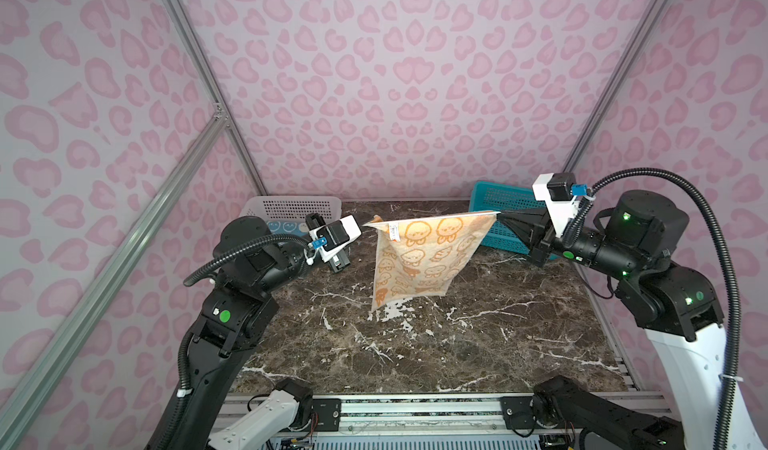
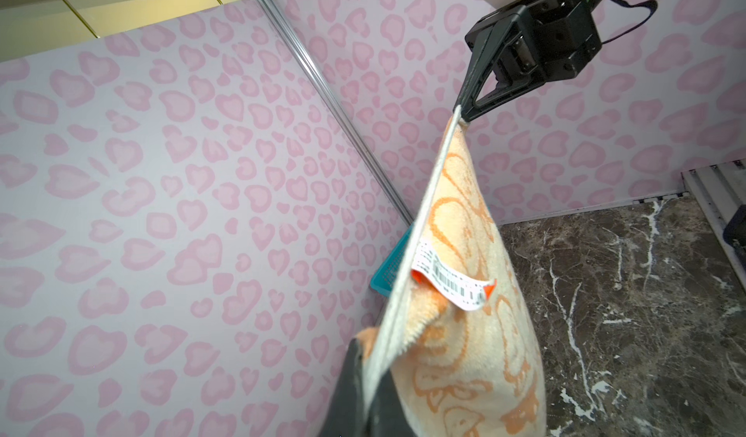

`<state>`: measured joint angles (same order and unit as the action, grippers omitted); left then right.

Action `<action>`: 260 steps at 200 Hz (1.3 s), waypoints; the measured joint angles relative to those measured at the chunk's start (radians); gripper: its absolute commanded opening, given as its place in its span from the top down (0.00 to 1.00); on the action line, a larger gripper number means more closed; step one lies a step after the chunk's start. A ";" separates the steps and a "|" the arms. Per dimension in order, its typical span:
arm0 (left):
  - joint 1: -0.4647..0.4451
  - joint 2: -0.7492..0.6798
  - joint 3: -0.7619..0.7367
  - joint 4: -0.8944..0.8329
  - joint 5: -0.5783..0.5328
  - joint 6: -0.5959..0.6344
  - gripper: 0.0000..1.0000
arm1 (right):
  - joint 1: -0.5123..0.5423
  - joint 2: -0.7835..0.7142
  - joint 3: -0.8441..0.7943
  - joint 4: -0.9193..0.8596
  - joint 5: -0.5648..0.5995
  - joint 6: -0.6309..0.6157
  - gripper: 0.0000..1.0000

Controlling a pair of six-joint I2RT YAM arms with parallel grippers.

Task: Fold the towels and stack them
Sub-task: 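Raise the orange towel by two corners with both grippers, spreading it open, then lower the hanging orange towel flat onto the table with both grippers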

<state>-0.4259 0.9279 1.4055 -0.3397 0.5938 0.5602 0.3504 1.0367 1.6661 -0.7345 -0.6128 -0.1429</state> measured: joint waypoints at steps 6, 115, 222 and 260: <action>0.000 -0.004 0.000 -0.010 0.004 -0.011 0.96 | 0.000 -0.005 -0.002 0.000 -0.008 0.005 1.00; 0.109 0.462 0.046 -0.053 -0.128 -0.089 0.96 | -0.125 0.495 0.092 -0.080 0.030 0.071 1.00; 0.146 0.866 0.090 -0.017 -0.195 0.009 0.97 | -0.123 0.781 0.039 0.018 0.101 -0.004 1.00; 0.144 0.809 -0.052 -0.003 -0.159 0.038 0.97 | -0.091 0.673 -0.161 0.083 0.123 -0.038 1.00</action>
<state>-0.2817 1.7374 1.3537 -0.3424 0.4351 0.5980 0.2592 1.7096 1.5047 -0.6514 -0.4896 -0.1810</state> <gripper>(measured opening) 0.055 0.049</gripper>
